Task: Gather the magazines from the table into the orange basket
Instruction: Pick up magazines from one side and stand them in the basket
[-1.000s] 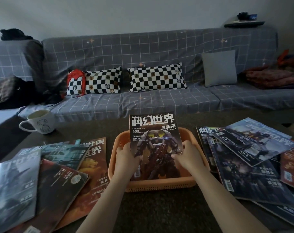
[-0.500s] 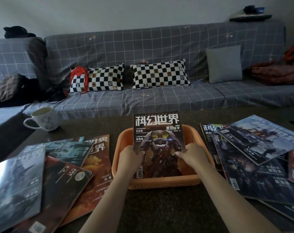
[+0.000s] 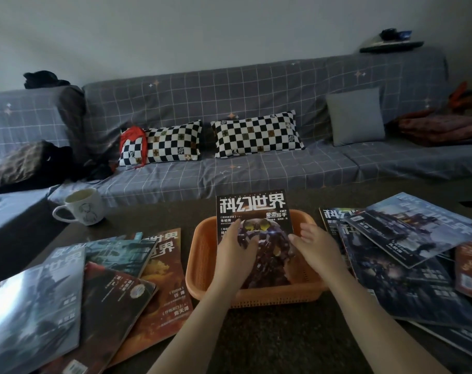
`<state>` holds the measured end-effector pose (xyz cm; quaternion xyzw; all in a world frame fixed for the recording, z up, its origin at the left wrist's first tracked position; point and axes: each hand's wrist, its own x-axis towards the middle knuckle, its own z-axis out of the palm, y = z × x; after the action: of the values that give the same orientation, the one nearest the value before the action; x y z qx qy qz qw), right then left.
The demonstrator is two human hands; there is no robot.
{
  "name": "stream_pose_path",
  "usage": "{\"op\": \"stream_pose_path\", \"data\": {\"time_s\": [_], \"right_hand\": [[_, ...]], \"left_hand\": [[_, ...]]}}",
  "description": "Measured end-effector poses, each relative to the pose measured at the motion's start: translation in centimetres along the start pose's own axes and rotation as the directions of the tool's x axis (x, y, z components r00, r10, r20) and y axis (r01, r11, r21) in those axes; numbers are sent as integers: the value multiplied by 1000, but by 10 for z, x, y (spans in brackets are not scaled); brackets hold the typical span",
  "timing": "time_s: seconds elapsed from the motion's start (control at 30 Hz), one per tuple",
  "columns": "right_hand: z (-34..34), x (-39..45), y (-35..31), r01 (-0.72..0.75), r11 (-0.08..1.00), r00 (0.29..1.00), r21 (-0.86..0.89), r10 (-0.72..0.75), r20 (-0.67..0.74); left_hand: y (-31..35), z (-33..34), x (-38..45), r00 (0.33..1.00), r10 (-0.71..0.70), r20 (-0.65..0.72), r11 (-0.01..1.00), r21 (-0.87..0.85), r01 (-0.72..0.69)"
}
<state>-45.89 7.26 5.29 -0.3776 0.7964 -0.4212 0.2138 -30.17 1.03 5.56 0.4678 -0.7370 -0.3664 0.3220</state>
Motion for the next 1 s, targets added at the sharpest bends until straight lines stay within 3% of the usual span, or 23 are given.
{"op": "stream_pose_path", "data": {"time_s": [0.2,0.43,0.7,0.83,1.0], "right_hand": [[-50,-8,24,36,995,971,90,-14,-238],[-118,13,86,-123,990,924,71,140,-355],[-145,48,160,-319,948,811,2,274,-517],[-139,67,176,-386,922,787,38,350,-508],[-122,75,190,-400,914,756,-74,283,-590]], "left_hand": [[52,54,8,977,121,175,993,-38,-116],[105,140,38,893,139,427,990,-77,-117],[122,223,92,831,88,550,969,145,-199],[109,262,121,789,27,614,942,249,-226],[101,296,137,778,-11,629,886,367,-284]]}}
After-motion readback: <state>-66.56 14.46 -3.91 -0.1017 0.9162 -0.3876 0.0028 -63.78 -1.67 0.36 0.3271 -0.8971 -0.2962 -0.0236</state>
